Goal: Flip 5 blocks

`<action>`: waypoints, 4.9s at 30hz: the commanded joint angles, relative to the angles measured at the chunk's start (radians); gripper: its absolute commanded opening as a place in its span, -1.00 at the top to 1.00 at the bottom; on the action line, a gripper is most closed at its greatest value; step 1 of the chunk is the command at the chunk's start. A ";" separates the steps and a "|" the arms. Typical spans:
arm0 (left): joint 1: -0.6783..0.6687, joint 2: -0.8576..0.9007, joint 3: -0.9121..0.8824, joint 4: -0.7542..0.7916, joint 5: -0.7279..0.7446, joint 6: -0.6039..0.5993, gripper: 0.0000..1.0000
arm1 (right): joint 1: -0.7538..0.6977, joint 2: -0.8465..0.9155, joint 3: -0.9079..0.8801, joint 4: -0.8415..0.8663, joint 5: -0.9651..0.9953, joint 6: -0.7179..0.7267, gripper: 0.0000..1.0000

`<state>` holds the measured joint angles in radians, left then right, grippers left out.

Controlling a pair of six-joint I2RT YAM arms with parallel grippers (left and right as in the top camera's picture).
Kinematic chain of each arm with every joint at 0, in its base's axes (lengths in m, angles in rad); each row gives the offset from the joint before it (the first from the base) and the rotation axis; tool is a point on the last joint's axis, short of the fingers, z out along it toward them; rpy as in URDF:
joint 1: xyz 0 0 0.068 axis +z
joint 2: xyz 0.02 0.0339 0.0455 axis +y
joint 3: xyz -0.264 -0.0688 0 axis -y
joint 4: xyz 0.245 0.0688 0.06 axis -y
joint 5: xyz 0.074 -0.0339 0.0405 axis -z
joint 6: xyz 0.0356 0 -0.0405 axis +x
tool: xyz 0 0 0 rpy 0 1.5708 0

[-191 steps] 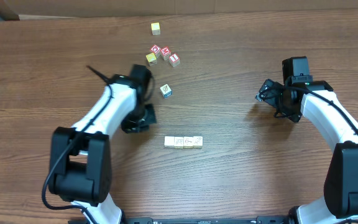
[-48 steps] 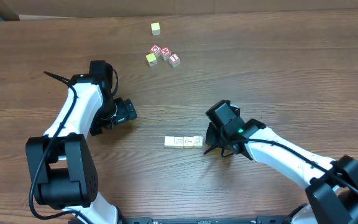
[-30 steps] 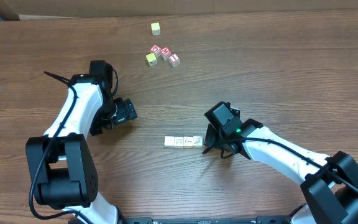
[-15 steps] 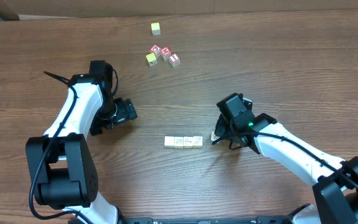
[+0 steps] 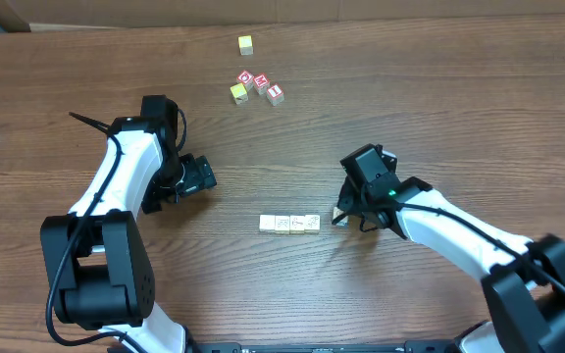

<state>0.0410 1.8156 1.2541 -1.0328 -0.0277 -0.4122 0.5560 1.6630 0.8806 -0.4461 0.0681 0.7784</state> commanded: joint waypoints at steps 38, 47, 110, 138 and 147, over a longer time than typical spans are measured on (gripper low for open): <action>-0.002 -0.026 0.018 -0.002 -0.006 0.008 -1.00 | -0.014 0.033 0.015 -0.070 -0.174 -0.016 0.57; -0.002 -0.026 0.018 -0.002 -0.006 0.008 -1.00 | -0.022 0.033 0.015 -0.036 -0.186 -0.016 0.54; -0.002 -0.026 0.018 -0.002 -0.006 0.008 -1.00 | 0.044 -0.017 -0.010 -0.063 -0.182 0.088 0.92; -0.002 -0.026 0.018 -0.002 -0.006 0.008 -1.00 | 0.117 -0.017 -0.010 -0.163 -0.272 0.143 0.92; -0.002 -0.026 0.018 -0.002 -0.006 0.008 -1.00 | 0.136 -0.017 -0.010 -0.142 -0.227 0.165 0.92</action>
<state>0.0410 1.8156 1.2541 -1.0328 -0.0277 -0.4122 0.6891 1.6745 0.8749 -0.6014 -0.1856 0.9234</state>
